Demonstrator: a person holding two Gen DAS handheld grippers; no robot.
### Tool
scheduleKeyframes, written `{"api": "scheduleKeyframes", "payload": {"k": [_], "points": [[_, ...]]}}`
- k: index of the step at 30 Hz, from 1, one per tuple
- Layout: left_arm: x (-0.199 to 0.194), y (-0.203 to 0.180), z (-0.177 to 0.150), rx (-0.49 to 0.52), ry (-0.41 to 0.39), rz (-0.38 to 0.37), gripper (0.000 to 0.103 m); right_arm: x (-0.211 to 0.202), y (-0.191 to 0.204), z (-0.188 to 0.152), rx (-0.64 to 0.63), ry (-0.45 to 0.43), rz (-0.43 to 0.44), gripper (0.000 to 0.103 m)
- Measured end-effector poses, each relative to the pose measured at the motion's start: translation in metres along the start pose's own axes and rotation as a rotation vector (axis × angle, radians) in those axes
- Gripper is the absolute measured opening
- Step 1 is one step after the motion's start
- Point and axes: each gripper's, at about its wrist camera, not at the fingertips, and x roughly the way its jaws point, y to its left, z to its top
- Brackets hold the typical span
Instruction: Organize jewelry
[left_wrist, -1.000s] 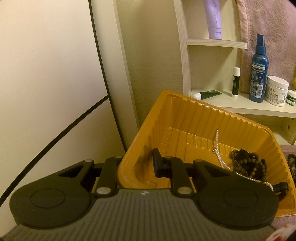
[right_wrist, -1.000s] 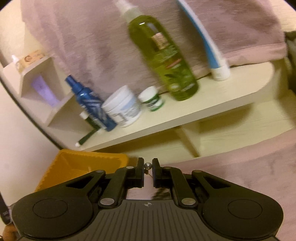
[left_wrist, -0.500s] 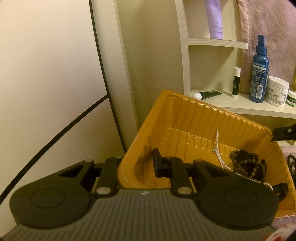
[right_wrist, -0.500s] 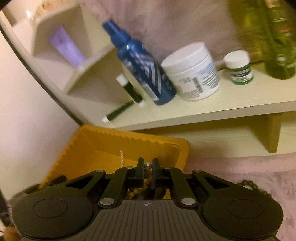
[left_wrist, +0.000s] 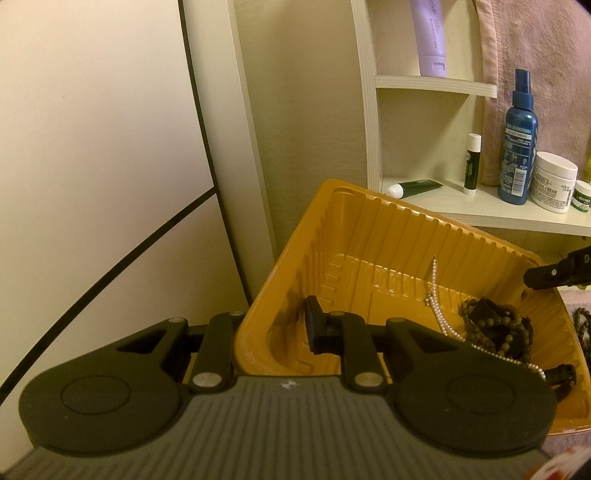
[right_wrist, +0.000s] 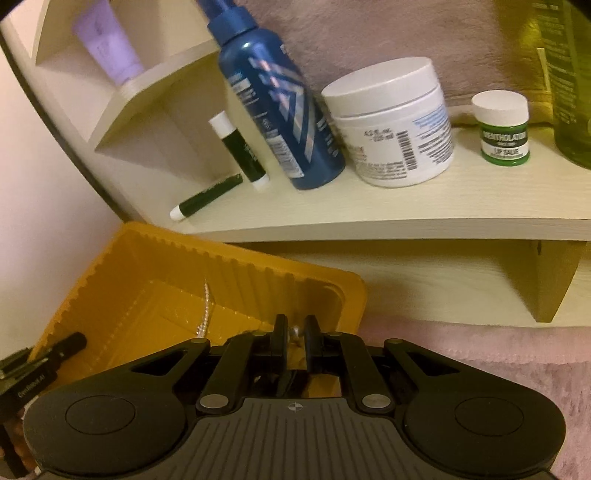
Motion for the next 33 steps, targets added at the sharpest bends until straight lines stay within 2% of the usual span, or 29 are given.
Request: {"api": "scheduleKeyframes", "payload": {"k": [2,5,13,26,29,33], "points": [[0.0,0.0,0.0,0.0,0.0,0.002,0.019,-0.002,0.0,0.002,0.005,-0.009,0.005,0.025],[0.001,-0.001,0.0,0.0,0.001,0.003,0.019,-0.008,0.0,0.004,0.014,-0.03,0.02,0.033],[0.001,-0.001,0.0,0.003,0.0,0.006,0.019,-0.03,0.005,0.004,-0.025,-0.066,0.008,0.042],[0.002,-0.003,-0.001,0.013,-0.002,0.01,0.019,-0.07,0.002,-0.001,-0.012,-0.131,0.008,0.052],[0.002,-0.002,-0.001,0.015,-0.004,0.011,0.019,-0.09,-0.009,-0.006,-0.003,-0.163,-0.027,0.061],[0.002,-0.003,-0.001,0.014,-0.007,0.01,0.019,-0.118,-0.035,-0.021,0.02,-0.175,-0.111,0.066]]}}
